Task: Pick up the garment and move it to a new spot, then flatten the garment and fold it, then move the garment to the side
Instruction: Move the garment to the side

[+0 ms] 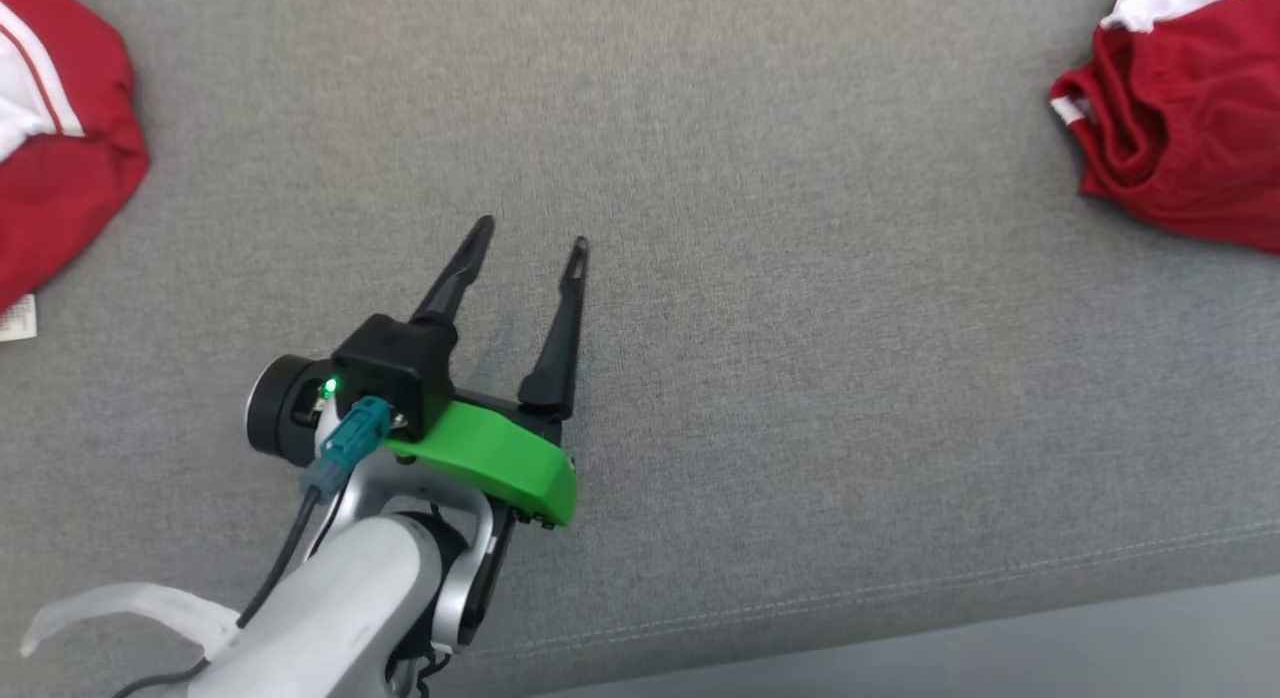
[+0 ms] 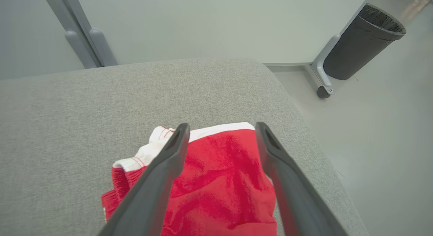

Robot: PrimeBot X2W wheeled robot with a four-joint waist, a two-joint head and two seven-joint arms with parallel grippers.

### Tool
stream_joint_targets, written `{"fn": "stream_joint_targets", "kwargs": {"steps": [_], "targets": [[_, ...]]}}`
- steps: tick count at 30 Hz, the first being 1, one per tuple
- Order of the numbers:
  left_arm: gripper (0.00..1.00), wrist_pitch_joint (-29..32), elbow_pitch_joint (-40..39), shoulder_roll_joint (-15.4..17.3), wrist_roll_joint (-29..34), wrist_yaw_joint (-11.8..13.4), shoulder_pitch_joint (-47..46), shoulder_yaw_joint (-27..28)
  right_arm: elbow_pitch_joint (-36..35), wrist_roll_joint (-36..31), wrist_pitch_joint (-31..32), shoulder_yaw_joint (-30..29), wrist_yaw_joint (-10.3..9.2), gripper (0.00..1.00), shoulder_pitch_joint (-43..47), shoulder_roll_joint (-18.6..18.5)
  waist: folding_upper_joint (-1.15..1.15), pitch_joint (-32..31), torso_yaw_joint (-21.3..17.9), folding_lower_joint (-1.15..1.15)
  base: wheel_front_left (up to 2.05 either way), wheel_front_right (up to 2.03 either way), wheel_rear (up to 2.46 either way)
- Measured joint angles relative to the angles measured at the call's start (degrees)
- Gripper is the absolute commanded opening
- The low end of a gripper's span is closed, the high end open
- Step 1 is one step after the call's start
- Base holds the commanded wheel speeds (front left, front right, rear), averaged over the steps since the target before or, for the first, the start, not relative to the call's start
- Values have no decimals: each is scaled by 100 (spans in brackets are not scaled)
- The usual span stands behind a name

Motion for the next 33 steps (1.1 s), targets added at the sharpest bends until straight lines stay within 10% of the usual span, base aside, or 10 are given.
{"fn": "stream_joint_targets", "kwargs": {"steps": [15,33], "targets": [[100,-1043,1444,74,-786,-369,664,740,-1642,1559,-516,1330,0,100,1500,321,0,-1550,120,-1,0,0,0],[100,-1406,2030,378,-1163,-616,1678,1083,-2379,904,-1363,1103,-1,100,3206,1279,0,-2797,347,-1,0,0,0]]}}
